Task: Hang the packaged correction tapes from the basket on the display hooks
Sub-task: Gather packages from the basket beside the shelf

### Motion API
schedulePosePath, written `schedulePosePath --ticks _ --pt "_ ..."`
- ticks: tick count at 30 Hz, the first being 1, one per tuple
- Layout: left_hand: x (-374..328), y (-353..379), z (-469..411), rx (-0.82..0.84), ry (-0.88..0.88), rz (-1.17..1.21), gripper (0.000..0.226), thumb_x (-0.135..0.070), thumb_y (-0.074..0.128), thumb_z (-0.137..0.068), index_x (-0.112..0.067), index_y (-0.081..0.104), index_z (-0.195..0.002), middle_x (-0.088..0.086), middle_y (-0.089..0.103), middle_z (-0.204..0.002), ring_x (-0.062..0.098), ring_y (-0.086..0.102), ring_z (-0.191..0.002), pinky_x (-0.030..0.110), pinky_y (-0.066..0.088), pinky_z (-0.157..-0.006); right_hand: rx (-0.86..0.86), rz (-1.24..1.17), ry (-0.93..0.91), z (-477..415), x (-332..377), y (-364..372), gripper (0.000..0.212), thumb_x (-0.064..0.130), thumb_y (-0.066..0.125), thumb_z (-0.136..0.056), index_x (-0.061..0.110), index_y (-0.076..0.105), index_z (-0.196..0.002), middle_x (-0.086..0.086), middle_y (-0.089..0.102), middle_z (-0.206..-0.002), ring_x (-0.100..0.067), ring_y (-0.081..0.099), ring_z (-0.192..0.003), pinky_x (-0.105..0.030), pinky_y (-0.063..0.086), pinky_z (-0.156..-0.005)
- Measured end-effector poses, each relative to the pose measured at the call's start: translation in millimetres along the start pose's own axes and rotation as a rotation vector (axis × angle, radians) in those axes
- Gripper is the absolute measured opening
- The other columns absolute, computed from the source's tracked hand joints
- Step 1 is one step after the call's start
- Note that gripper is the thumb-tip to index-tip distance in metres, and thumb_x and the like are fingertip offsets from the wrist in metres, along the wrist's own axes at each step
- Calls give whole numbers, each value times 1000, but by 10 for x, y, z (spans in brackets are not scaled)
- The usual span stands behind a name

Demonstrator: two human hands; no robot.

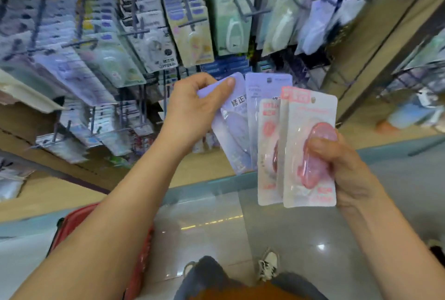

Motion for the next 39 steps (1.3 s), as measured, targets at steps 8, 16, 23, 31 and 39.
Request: schedulePosePath --ticks 8,16,23,31,39 --pt "-507 738 106 363 -133 321 41 -3 66 -89 -17 56 -127 3 76 -103 24 73 -94 41 59 -83 -23 -176 -185 109 541 -386 57 38 97 -36 19 80 -87 -8 75 -85 -23 73 -74 -39 60 -63" --pt "-1037 565 -68 241 181 91 57 -6 66 -92 -40 42 -131 0 76 -100 21 73 -91 53 57 -83 -98 194 -494 8 1290 -290 66 18 92 -38 20 70 -101 2 76 -88 -15 74 -79 -29 59 -63" --pt "-1568 447 -249 225 453 90 76 -1 69 -88 -53 39 -135 3 74 -105 22 73 -87 49 60 -75 -87 299 -751 -58 1927 -109 63 17 75 -55 15 58 -115 7 76 -96 -14 73 -90 -28 58 -71" --pt "-2240 499 -518 149 662 -55 58 -28 64 -93 -53 40 -139 -3 57 -134 35 63 -103 48 52 -75 -31 393 -960 -90 2775 51 76 23 78 -54 11 55 -125 4 75 -105 -18 72 -99 -27 57 -76" --pt "-3119 582 -873 -27 799 -87 47 -26 57 -96 -49 41 -134 -9 62 -121 22 65 -68 34 57 -49 97 289 -1088 -276 3615 241 79 19 84 -58 2 55 -129 -10 71 -113 -28 70 -104 -36 58 -80"
Point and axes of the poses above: each hand's wrist, its own z-axis away from the middle knuckle, its own y-axis out of the palm, x = y × z, the point moved 3 cm from there along -z, towards the middle knuckle
